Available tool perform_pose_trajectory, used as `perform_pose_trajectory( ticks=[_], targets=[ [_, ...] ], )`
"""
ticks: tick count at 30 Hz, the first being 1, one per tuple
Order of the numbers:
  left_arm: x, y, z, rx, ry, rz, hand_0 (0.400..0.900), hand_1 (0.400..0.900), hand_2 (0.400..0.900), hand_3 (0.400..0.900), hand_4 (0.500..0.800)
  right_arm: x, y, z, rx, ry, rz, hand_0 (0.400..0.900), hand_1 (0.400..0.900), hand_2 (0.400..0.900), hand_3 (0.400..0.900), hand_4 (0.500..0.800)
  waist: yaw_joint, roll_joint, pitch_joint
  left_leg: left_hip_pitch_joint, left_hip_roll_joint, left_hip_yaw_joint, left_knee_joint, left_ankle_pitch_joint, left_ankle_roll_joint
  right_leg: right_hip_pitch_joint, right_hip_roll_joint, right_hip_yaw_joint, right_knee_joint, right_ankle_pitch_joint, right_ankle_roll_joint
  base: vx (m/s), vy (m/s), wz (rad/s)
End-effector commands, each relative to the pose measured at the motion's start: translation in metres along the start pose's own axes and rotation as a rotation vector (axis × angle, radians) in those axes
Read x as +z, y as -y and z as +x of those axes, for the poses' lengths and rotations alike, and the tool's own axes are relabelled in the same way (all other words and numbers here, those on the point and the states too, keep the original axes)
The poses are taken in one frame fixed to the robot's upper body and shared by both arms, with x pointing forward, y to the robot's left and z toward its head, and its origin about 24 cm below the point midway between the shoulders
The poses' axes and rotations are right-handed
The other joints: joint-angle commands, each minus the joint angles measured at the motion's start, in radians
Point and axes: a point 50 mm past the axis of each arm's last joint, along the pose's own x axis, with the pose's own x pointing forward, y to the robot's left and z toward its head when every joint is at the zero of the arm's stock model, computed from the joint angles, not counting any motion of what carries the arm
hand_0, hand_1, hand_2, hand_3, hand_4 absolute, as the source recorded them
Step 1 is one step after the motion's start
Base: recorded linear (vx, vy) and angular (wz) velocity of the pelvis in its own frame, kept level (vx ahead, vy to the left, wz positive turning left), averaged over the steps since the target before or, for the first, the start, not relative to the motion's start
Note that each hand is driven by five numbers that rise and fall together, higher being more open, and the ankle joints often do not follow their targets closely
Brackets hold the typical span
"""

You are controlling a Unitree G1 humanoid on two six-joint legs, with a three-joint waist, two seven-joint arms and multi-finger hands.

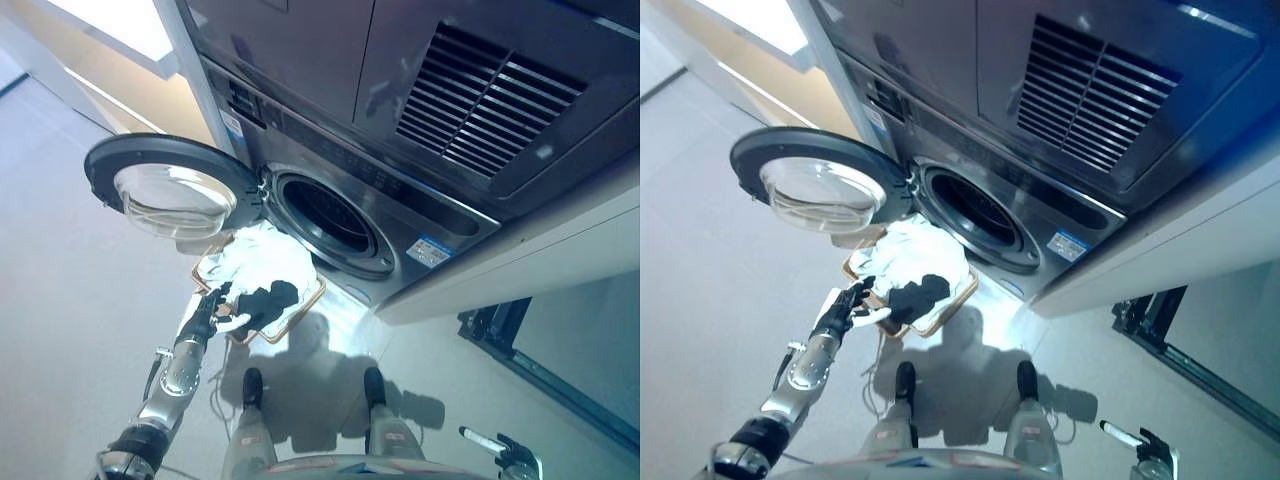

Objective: Put the clothes in the basket into the washing machine.

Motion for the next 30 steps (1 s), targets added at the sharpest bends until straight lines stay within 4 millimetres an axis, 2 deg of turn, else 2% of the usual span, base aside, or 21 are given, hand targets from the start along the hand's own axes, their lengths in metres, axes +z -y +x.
perform_pose_trajectory(
  ticks=[1, 7, 9, 10, 13, 18, 21, 27, 30],
  targets=[
    [0.037, -0.034, 0.020, 0.143, 0.164, 0.066, 0.900, 0.900, 0.900, 0.900, 0.800, 0.029, 0.017, 0.005, -0.090, 0.110, -0.032, 0.900, 0.900, 0.900, 0.900, 0.800, -0.008, -0.030, 0.056, -0.097, 0.001, -0.049, 0.106, -0.051, 0.050, -0.037, -0.042, 0.013, 0.058, -0.008, 0.007, -0.14, 0.061, -0.11],
    [0.068, -0.034, 0.032, 0.190, 0.265, 0.094, 0.900, 0.900, 0.900, 0.900, 0.800, 0.071, 0.002, 0.003, -0.073, 0.255, -0.030, 0.900, 0.900, 0.900, 0.900, 0.800, -0.012, -0.008, 0.134, -0.193, -0.015, -0.040, 0.143, -0.044, 0.055, -0.132, -0.051, 0.038, 0.079, 0.014, 0.006, -0.11, 0.032, -0.04],
    [0.077, -0.035, 0.037, 0.210, 0.285, 0.118, 0.900, 0.900, 0.900, 0.900, 0.800, 0.092, -0.007, 0.000, -0.055, 0.335, -0.031, 0.900, 0.900, 0.900, 0.900, 0.800, -0.016, -0.003, 0.164, -0.223, -0.018, -0.038, 0.158, -0.042, 0.057, -0.171, -0.050, 0.049, 0.098, 0.015, 0.003, -0.10, 0.011, -0.08],
    [0.077, -0.035, 0.037, 0.211, 0.286, 0.118, 0.900, 0.900, 0.900, 0.900, 0.800, 0.093, -0.007, 0.000, -0.056, 0.336, -0.030, 0.900, 0.900, 0.900, 0.900, 0.800, -0.015, -0.002, 0.164, -0.225, -0.018, -0.038, 0.159, -0.043, 0.057, -0.173, -0.050, 0.049, 0.099, 0.015, 0.003, -0.10, 0.022, -0.07],
    [0.097, -0.037, 0.048, 0.255, 0.325, 0.138, 0.900, 0.900, 0.900, 0.900, 0.800, 0.122, -0.015, -0.007, -0.047, 0.447, -0.006, 0.900, 0.900, 0.900, 0.900, 0.800, -0.023, 0.004, 0.209, -0.270, -0.019, -0.036, 0.166, -0.034, 0.053, -0.239, -0.048, 0.057, 0.130, 0.015, 0.000, -0.13, 0.009, -0.03],
    [0.135, -0.053, 0.058, 0.341, 0.426, 0.164, 0.900, 0.900, 0.900, 0.900, 0.800, 0.164, -0.024, -0.022, -0.029, 0.622, 0.033, 0.900, 0.900, 0.900, 0.900, 0.800, -0.037, -0.004, 0.270, -0.367, -0.014, -0.031, 0.173, -0.009, 0.043, -0.354, -0.040, 0.064, 0.146, 0.044, 0.004, -0.14, -0.035, -0.03],
    [0.154, -0.063, 0.064, 0.401, 0.462, 0.187, 0.900, 0.900, 0.900, 0.900, 0.800, 0.178, -0.027, -0.030, -0.020, 0.694, 0.059, 0.900, 0.900, 0.900, 0.900, 0.800, -0.047, -0.014, 0.301, -0.430, -0.012, -0.027, 0.190, -0.002, 0.040, -0.420, -0.033, 0.071, 0.153, 0.057, 0.005, -0.10, -0.041, -0.05],
    [0.184, -0.078, 0.067, 0.489, 0.533, 0.243, 0.900, 0.900, 0.900, 0.900, 0.800, 0.185, -0.025, -0.037, -0.031, 0.763, 0.121, 0.900, 0.900, 0.900, 0.900, 0.800, -0.069, -0.008, 0.333, -0.545, -0.011, -0.047, 0.226, 0.003, 0.034, -0.531, -0.024, 0.070, 0.199, 0.051, 0.002, -0.06, -0.036, 0.06],
    [0.193, -0.082, 0.066, 0.510, 0.559, 0.273, 0.900, 0.900, 0.900, 0.900, 0.800, 0.186, -0.025, -0.039, -0.029, 0.780, 0.136, 0.900, 0.900, 0.900, 0.900, 0.800, -0.075, -0.003, 0.344, -0.587, -0.011, -0.052, 0.242, 0.001, 0.037, -0.582, -0.019, 0.072, 0.227, 0.045, 0.001, -0.05, -0.019, 0.03]
  ],
)
